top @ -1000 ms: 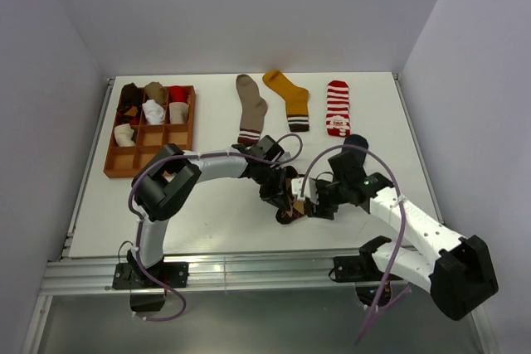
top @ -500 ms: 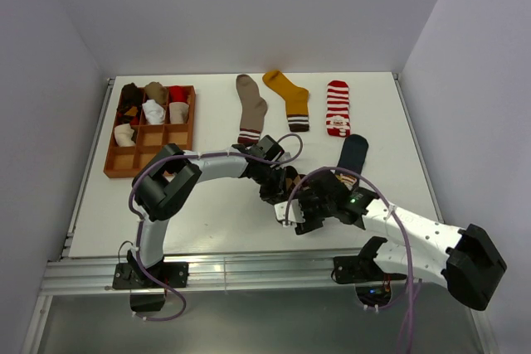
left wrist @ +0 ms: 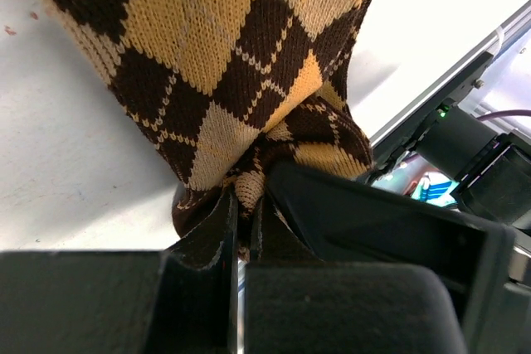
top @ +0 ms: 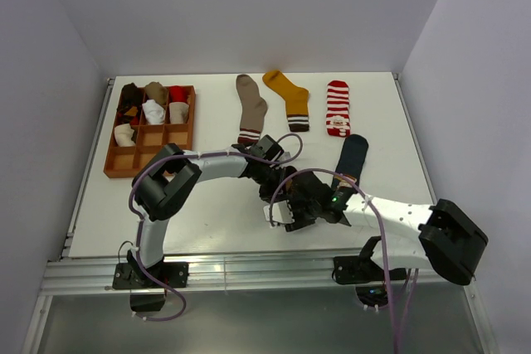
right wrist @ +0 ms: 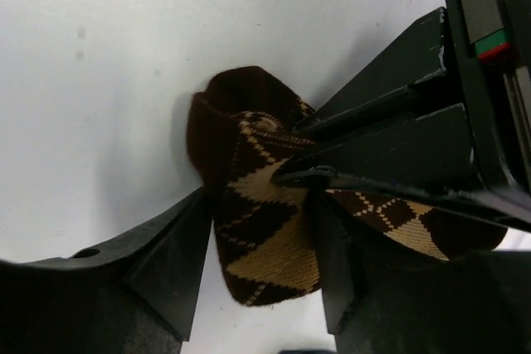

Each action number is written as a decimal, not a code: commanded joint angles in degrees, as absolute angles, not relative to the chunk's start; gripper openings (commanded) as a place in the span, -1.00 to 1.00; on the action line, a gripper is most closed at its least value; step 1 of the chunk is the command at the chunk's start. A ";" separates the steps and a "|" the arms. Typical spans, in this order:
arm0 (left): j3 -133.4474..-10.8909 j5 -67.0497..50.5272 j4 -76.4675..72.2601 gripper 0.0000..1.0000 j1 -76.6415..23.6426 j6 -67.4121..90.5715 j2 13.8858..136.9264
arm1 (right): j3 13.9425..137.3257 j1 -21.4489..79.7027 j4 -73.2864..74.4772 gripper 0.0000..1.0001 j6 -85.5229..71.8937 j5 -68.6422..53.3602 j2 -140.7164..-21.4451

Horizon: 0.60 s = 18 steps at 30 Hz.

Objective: Roll the socks
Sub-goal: Roll the sock at the center of the board.

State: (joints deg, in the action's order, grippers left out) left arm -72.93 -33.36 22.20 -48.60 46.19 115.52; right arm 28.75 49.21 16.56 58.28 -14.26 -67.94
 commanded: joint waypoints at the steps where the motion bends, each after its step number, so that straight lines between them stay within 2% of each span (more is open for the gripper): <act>1: -71.72 -30.15 25.22 -0.99 -49.13 44.03 116.81 | 30.58 49.66 13.97 0.09 56.25 -11.43 -71.97; 4: -71.72 -30.15 25.05 -0.99 -49.13 44.12 115.93 | 30.24 49.57 13.63 -0.15 55.90 -10.20 -73.38; 5: -71.54 -30.15 24.87 -0.99 -49.13 44.21 115.58 | 29.97 49.66 13.28 -0.29 55.81 -10.02 -73.74; 8: -71.63 -29.10 24.61 -0.82 -49.04 44.65 114.09 | 29.01 49.57 12.57 -0.56 55.37 -9.84 -74.27; 12: -70.84 -27.52 23.21 -0.53 -47.47 45.88 111.28 | 28.30 49.66 11.69 -0.70 54.93 -10.11 -74.44; 13: -70.75 -26.90 23.03 -0.41 -47.03 46.14 109.88 | 27.95 49.66 11.52 -0.71 54.84 -10.19 -74.44; 16: -70.49 -25.40 22.59 -0.25 -45.09 46.32 106.98 | 27.51 49.57 10.73 -0.72 54.93 -9.93 -74.62; 18: -71.10 -23.05 23.38 -0.21 -43.43 46.32 106.09 | 27.51 49.75 10.81 -0.73 54.93 -10.11 -74.79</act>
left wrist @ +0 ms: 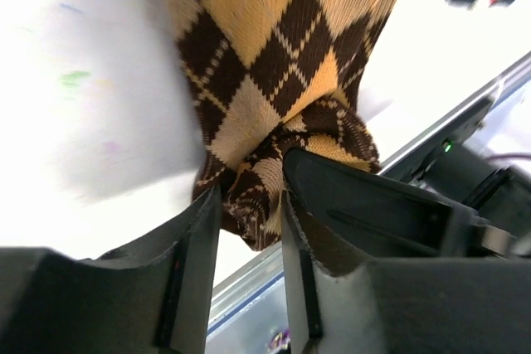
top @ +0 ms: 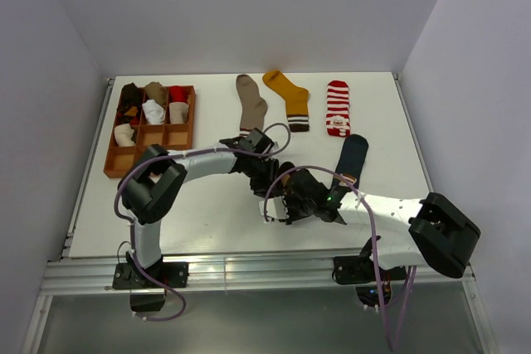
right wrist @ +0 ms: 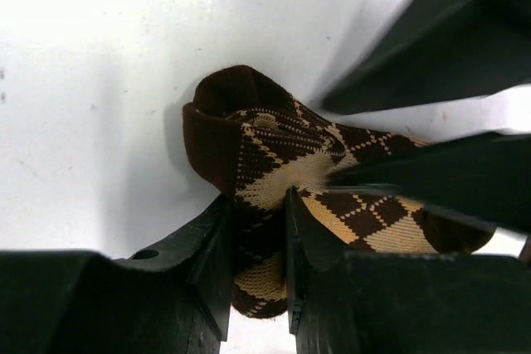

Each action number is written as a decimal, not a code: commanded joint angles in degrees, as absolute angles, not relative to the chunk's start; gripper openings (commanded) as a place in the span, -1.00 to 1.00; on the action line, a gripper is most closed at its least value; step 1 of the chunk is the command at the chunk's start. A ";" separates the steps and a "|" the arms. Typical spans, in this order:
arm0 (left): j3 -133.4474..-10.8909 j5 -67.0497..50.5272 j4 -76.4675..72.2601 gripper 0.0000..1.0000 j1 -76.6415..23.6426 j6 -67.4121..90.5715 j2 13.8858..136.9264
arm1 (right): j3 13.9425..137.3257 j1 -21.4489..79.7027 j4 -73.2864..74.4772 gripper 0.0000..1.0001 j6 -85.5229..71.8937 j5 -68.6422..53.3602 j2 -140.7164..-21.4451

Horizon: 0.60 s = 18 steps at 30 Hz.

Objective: Roll the socks
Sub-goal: Roll the sock at the center of the board.

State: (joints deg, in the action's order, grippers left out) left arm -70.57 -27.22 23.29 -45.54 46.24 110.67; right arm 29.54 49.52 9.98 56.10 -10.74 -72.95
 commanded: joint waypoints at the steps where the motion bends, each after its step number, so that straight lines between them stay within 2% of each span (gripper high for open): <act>1: -71.28 -22.42 23.20 -0.18 -42.90 45.88 105.30 | 27.51 49.75 10.72 -0.73 54.93 -10.02 -74.97; 5: -73.64 -21.27 21.62 -0.08 -40.70 43.34 106.43 | 27.60 49.83 10.46 -0.75 54.93 -10.37 -74.88; 18: -77.25 -36.38 12.39 0.03 -40.69 26.99 117.67 | 27.86 50.27 10.81 -0.76 55.02 -9.67 -75.06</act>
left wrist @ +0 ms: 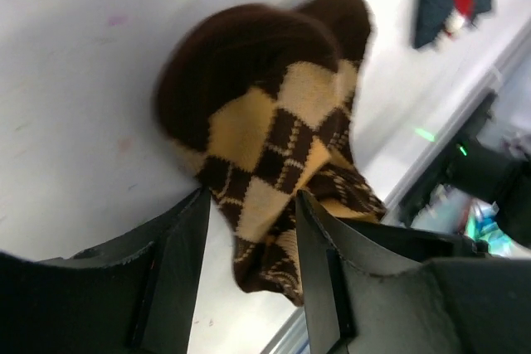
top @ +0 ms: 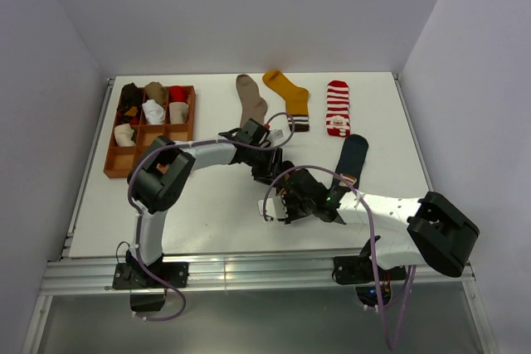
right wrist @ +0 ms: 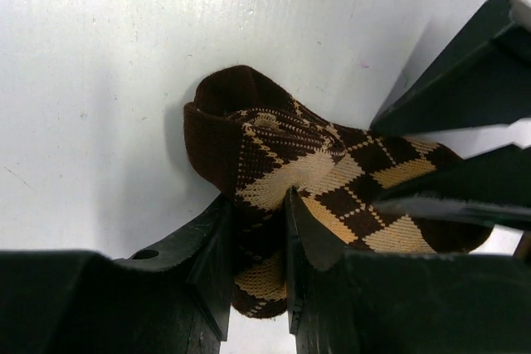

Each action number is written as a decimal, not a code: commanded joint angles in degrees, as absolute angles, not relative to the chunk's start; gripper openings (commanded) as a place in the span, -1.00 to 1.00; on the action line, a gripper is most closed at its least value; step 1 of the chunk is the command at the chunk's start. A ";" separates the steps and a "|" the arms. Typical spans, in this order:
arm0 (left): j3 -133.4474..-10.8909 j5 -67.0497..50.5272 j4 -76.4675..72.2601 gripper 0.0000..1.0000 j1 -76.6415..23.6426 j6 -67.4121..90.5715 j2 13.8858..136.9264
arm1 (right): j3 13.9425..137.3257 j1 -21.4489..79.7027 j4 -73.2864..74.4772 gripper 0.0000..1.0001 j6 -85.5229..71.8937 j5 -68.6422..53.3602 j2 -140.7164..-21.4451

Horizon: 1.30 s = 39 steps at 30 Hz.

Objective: Roll the socks
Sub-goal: Roll the sock at the center of the board.

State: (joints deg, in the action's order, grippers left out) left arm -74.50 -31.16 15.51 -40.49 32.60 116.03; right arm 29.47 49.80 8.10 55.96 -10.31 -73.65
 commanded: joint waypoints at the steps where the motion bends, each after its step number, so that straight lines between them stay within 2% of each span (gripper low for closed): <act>1: -77.43 -37.26 11.52 0.03 -40.69 26.63 118.21 | 27.95 50.36 10.81 -0.75 54.93 -9.58 -75.06; 12: -84.98 -38.68 14.85 0.04 -41.92 23.91 126.47 | 28.30 50.27 10.55 -0.77 54.67 -9.14 -75.76; 18: -85.87 -39.55 14.50 -0.13 -42.01 24.79 128.32 | 28.39 50.27 10.55 -0.77 54.93 -8.61 -76.46; 29: -85.96 -43.23 12.92 -0.29 -42.10 24.00 128.67 | 29.18 50.27 9.76 -0.78 54.49 -7.82 -78.57; 34: -86.66 -42.80 12.57 -0.64 -42.10 24.96 129.29 | 29.27 50.27 9.58 -0.79 54.58 -7.38 -79.01; 37: -85.87 -41.40 11.95 -0.95 -41.66 25.93 128.76 | 29.09 50.27 9.23 -0.80 54.49 -7.12 -78.40; 39: -83.69 -41.22 9.95 -0.99 -41.22 27.42 127.36 | 28.92 50.36 9.05 -0.80 54.58 -6.86 -77.70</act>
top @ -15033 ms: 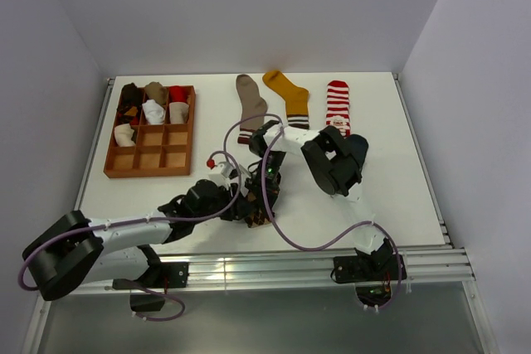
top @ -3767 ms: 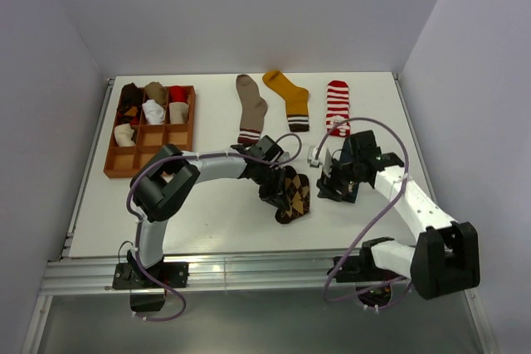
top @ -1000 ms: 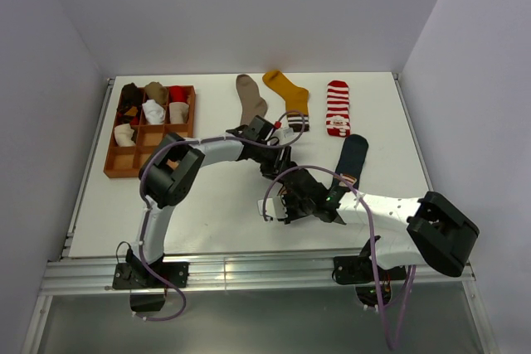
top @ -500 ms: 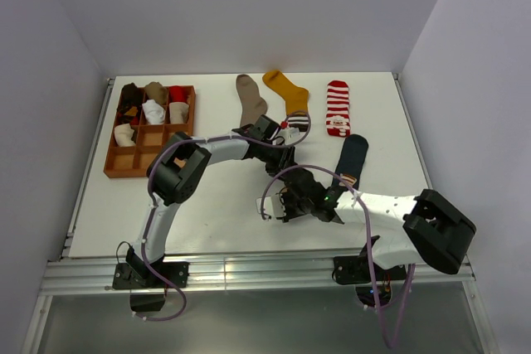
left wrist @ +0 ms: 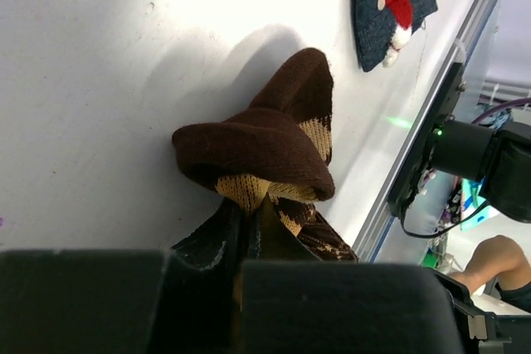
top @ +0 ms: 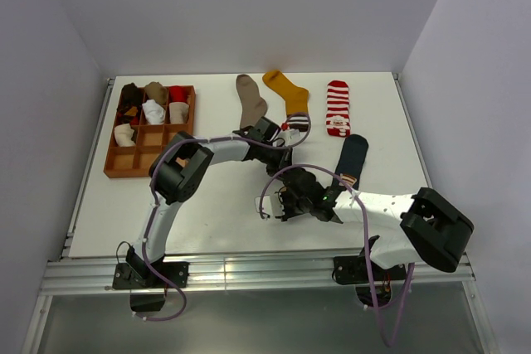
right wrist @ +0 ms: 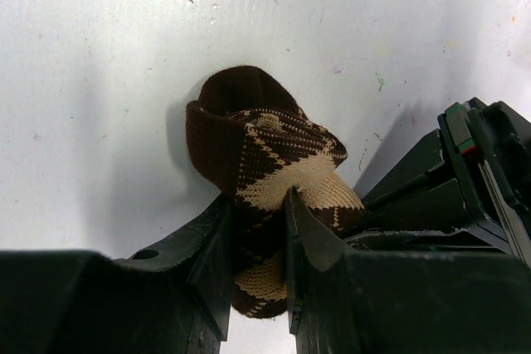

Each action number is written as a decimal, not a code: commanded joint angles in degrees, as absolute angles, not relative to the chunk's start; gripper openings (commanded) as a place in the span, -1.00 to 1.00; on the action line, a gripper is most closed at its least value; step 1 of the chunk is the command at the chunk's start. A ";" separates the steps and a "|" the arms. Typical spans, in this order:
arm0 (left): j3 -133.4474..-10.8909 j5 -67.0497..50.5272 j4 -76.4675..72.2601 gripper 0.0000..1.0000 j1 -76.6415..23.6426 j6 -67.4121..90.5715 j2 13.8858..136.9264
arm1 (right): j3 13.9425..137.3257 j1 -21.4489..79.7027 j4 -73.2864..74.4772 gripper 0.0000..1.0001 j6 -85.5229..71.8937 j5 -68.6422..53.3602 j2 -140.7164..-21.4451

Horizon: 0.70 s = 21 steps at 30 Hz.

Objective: Roll the socks
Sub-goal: Roll the sock at the center of the board.

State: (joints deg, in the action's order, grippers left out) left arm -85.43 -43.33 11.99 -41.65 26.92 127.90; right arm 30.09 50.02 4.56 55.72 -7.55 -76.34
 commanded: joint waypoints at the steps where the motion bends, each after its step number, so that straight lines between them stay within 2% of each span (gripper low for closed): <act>1: -82.71 -40.52 9.15 -0.99 -40.44 28.12 126.74 | 28.83 50.36 8.97 -0.81 54.58 -6.68 -77.17; 10: -69.80 -36.22 1.06 -0.99 -36.66 33.22 116.20 | 29.97 50.27 9.40 -0.83 55.98 -6.68 -75.67; 21: -61.44 -16.11 5.53 -1.00 -33.14 39.55 103.89 | 34.71 49.57 12.83 -0.88 55.72 -13.53 -75.85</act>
